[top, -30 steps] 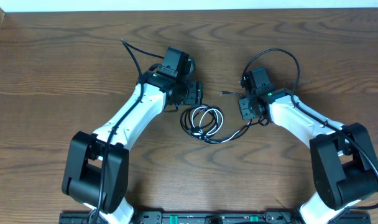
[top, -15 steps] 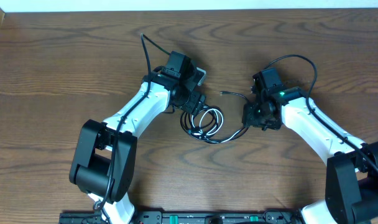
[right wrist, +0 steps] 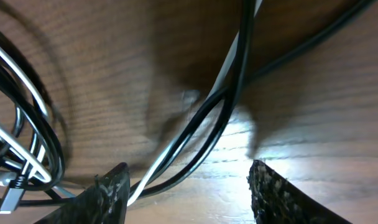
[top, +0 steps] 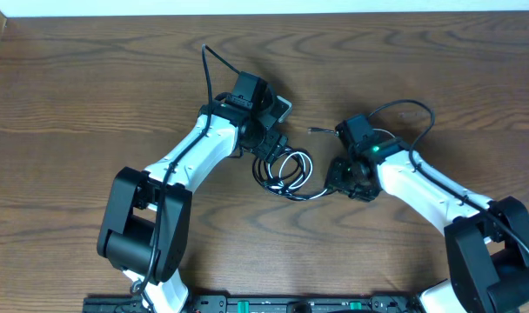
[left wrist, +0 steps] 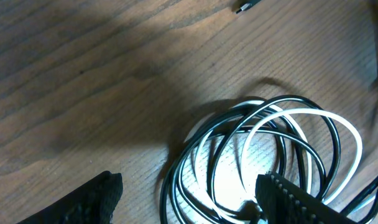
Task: Untangle cables
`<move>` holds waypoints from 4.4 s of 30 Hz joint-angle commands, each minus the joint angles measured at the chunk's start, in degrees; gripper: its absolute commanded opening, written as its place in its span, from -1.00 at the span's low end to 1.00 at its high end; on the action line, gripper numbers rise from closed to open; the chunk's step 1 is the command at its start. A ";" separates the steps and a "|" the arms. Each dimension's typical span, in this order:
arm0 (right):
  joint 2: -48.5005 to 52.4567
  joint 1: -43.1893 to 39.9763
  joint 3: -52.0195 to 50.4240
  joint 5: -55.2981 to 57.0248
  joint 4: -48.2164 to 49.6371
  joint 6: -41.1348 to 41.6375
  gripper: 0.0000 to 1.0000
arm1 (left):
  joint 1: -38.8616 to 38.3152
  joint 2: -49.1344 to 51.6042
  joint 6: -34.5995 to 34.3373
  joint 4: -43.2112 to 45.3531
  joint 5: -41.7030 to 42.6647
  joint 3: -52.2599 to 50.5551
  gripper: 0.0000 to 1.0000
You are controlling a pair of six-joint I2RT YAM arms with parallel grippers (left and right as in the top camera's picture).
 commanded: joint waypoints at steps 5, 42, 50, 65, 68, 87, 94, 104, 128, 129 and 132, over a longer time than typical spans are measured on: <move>0.52 0.37 -2.34 -0.74 3.26 8.26 0.06 | -0.02 0.42 -0.92 -1.66 0.70 -0.42 0.47; 0.59 -11.45 -3.41 6.78 24.39 -28.65 -0.98 | -0.04 0.42 -3.50 -6.38 0.92 -0.42 0.47; 0.59 -11.65 -3.41 3.02 27.08 -38.12 -0.98 | -0.35 0.42 -5.05 -2.56 5.42 -0.42 0.48; 0.59 -10.88 -3.41 2.45 24.28 -37.48 -0.67 | -0.52 4.52 -5.22 4.90 5.22 -0.42 0.47; 0.59 -10.88 -3.43 2.45 24.11 -37.48 -0.61 | -0.79 6.27 -6.99 5.38 5.25 -0.42 0.46; 0.59 -10.88 -3.43 -4.59 26.29 -38.97 -0.39 | -3.26 0.83 -13.51 5.57 5.20 -0.39 -0.85; 0.59 -10.88 -3.43 -24.68 33.42 -40.52 -0.34 | -1.07 -6.95 -27.82 5.55 5.25 -0.39 -0.85; 0.59 -10.86 -3.43 -27.39 33.03 -41.99 -0.10 | -1.07 -7.23 -31.61 8.07 15.30 -0.39 -0.85; 0.59 -10.99 -3.61 17.27 18.78 -30.36 -0.98 | 9.92 -7.23 -31.61 10.88 23.30 -0.39 -0.85; 0.59 -10.99 -3.61 17.22 18.86 -30.36 -0.98 | 10.62 -7.23 -31.61 9.55 22.43 -0.39 -0.85; 0.59 -10.99 -3.61 12.22 20.87 -30.42 -0.98 | 11.08 -7.23 -31.61 6.32 22.27 -0.39 -0.85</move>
